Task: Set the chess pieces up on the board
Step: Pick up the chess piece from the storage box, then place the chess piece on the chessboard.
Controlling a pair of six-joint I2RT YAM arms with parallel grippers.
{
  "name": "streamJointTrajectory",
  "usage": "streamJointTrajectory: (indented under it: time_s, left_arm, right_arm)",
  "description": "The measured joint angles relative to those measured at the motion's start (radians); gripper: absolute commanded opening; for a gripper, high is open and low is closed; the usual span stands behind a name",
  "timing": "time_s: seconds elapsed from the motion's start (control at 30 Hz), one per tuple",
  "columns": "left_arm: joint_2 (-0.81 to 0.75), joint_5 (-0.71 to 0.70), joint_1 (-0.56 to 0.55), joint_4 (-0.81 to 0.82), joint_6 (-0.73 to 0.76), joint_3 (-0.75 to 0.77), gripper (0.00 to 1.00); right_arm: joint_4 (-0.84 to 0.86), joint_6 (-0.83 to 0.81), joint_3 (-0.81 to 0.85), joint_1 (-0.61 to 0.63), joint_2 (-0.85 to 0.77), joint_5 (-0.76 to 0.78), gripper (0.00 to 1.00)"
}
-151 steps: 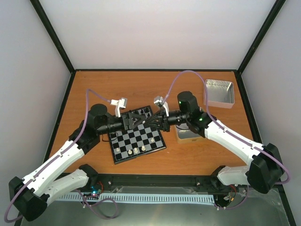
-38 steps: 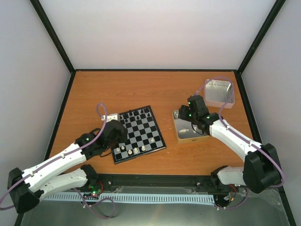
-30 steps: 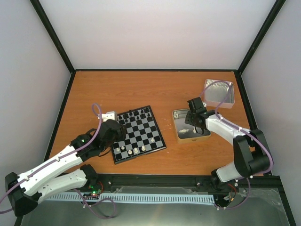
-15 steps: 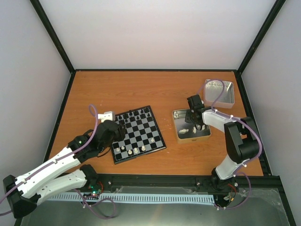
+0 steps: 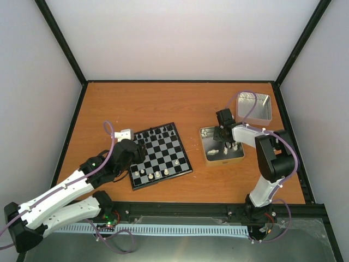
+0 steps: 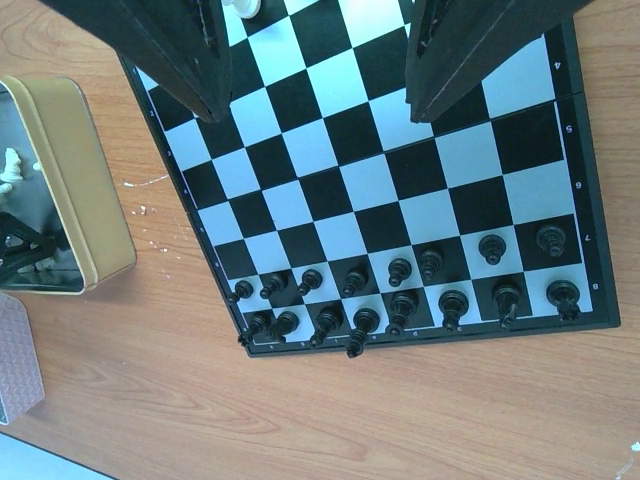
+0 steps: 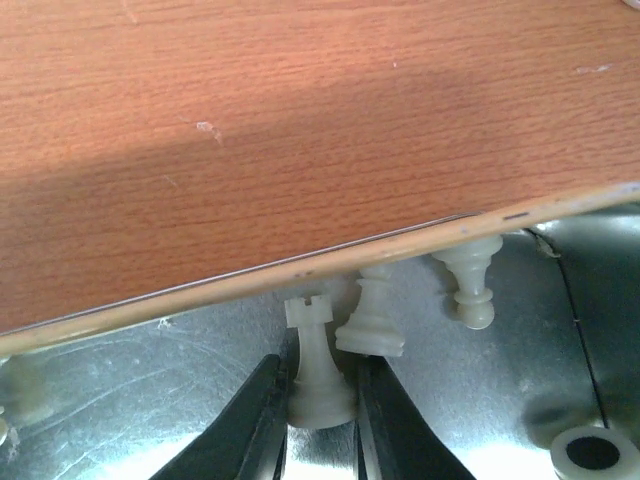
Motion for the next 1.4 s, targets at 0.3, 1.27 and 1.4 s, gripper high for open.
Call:
streamJointTrajectory:
  time_s: [0.3,1.27,1.4]
  left_arm:
    - [0.016,-0.002,0.005,0.002,0.002,0.000,0.52]
    - [0.305,0.964,0.182,0.552,0.038,0.245,0.53]
    - [0.332,1.023,0.182,0.577,0.015,0.237,0.49]
  right_arm:
    - [0.002,-0.011,-0.005,-0.001,-0.017,-0.031,0.11]
    - [0.316,-0.072,-0.135,0.186,-0.650,-1.120,0.15]
    - [0.308,-0.096,-0.113,0.207,-0.630,-1.139,0.15]
